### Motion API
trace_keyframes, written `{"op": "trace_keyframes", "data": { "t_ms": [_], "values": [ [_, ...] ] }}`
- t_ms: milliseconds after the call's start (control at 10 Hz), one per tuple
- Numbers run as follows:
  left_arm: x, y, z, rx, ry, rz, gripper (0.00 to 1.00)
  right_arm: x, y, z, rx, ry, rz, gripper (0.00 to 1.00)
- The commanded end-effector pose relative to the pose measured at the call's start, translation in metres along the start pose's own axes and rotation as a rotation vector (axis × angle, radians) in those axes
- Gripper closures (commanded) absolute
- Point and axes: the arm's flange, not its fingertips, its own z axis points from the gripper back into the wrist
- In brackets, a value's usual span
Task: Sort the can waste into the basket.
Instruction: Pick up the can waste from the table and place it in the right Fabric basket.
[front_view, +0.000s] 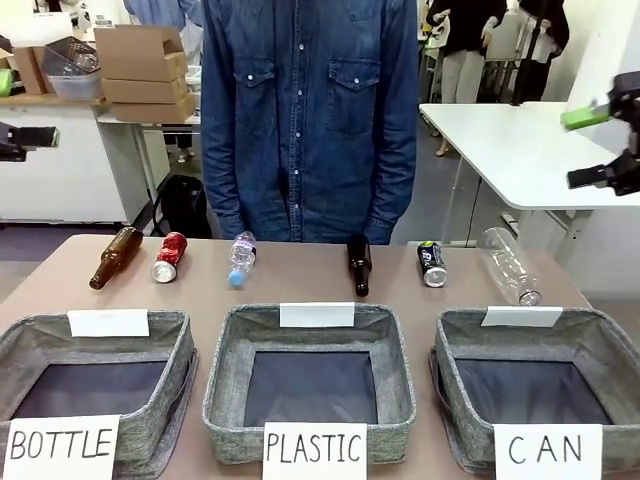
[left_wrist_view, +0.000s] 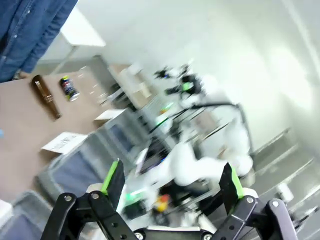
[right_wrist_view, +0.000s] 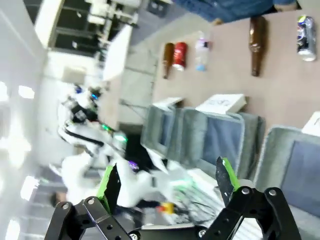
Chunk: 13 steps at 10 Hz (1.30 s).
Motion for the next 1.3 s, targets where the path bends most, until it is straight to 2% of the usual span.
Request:
{"op": "trace_keyframes", "data": {
  "t_ms": [0,200,300,400,500,1100,1200],
  "values": [
    [0.004,0.018,-0.010,-0.037,-0.230,0.257,0.00,-0.004,-0.017,-0.007,0.093,-0.185,-0.241,0.00],
    [0.006,0.023,-0.005,0.020,-0.216,0.276,0.00,-0.003,-0.031,-0.022,0.061,-0.195,-0.219,0.00],
    [0.007,0.022,-0.009,0.114,-0.130,0.250,0.00,0.009,-0.025,0.011,0.089,-0.129,-0.219,0.00],
    [0.005,0.017,-0.017,0.340,-0.017,0.151,0.00,0.009,-0.025,0.011,0.089,-0.129,-0.219,0.00],
    [0.005,0.048,0.003,0.006,-0.220,0.308,0.00,0.009,-0.025,0.011,0.089,-0.129,-0.219,0.00],
    [0.004,0.047,0.008,0.021,-0.214,0.307,0.00,0.009,-0.025,0.011,0.089,-0.129,-0.219,0.00],
    [0.015,0.057,0.006,0.167,-0.186,0.330,0.00,0.009,-0.025,0.011,0.089,-0.129,-0.219,0.00]
  ]
}}
